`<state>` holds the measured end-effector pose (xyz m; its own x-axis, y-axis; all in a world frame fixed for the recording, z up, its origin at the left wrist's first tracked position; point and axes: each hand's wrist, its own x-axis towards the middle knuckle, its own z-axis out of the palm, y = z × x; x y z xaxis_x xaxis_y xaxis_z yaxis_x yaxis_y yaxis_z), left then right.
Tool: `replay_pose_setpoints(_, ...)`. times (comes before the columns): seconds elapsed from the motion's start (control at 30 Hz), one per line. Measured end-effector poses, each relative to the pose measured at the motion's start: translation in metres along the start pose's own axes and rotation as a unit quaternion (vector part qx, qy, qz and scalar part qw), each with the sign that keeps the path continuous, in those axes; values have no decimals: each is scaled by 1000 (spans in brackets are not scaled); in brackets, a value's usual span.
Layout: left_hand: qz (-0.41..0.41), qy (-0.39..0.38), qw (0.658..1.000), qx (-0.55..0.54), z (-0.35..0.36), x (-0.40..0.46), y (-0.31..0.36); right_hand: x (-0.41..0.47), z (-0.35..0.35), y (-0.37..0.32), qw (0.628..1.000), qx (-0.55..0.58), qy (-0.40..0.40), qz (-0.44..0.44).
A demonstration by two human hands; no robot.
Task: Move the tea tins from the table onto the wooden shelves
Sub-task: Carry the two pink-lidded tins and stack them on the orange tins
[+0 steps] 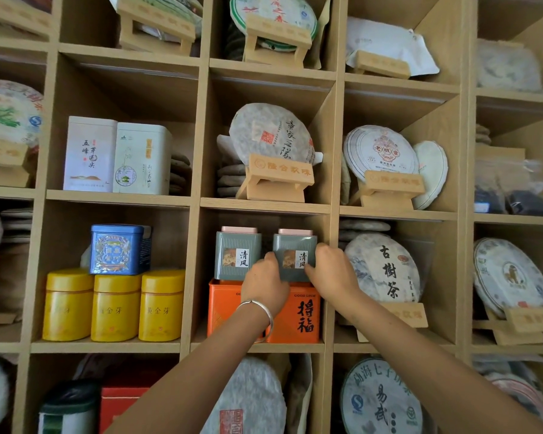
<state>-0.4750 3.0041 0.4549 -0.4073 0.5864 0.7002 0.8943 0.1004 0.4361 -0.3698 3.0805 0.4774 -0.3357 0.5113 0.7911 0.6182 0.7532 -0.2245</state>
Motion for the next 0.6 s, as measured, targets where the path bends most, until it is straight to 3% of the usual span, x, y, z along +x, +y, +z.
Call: replay_pose_setpoints(0.6, 8, 12, 1000, 22, -7, -1, -2, 2, -1, -1, 999, -49, 22, -7)
